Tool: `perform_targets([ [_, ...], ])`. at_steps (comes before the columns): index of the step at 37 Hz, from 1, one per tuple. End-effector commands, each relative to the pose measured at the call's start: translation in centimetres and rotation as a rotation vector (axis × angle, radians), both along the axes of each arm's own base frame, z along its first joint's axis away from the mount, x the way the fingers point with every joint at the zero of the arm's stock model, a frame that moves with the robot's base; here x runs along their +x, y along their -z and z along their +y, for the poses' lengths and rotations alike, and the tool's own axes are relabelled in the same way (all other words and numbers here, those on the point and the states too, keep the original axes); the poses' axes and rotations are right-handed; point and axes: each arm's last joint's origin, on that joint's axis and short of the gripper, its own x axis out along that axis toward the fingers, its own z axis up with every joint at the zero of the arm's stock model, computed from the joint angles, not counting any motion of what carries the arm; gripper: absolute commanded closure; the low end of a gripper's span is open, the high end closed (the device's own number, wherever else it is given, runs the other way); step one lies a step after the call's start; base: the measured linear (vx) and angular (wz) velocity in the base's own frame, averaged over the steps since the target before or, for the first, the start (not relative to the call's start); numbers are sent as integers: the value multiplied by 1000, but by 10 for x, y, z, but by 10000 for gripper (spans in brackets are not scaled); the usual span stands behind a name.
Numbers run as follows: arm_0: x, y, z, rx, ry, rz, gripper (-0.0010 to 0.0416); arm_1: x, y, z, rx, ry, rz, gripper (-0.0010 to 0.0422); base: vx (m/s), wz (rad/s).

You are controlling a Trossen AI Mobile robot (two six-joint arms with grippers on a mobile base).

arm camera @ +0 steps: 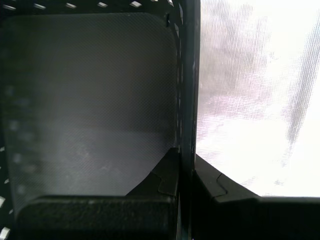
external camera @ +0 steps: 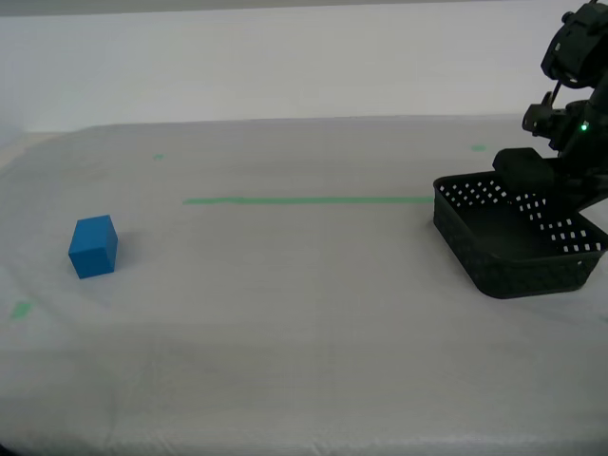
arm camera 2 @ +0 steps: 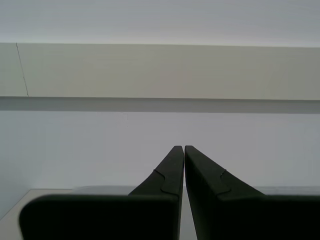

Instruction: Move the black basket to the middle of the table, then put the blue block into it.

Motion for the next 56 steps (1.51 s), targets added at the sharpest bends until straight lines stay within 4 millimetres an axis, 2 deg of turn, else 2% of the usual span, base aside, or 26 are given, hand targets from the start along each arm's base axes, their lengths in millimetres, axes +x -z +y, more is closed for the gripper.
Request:
perform_targets([
  [1,-1,-8,1,37,33,-25,407,0,-1,0,1,-1,-6,412,0,0],
  [20,-21,-74,7,137,154,-221,407,0,-1,0,1,-1,-6,412,0,0],
  [28,-33,-89,6,159,183,-228,407,0,-1,0,1,-1,-6,412,0,0],
  [35,-41,-94,6,159,195,-144,407,0,-1,0,1,-1,-6,412,0,0],
  [43,-37,-115,14,164,167,-149,407,0,-1,0,1,-1,-6,412,0,0],
  [56,-30,-153,38,228,201,-224,407,0,-1,0,1,-1,-6,412,0,0],
])
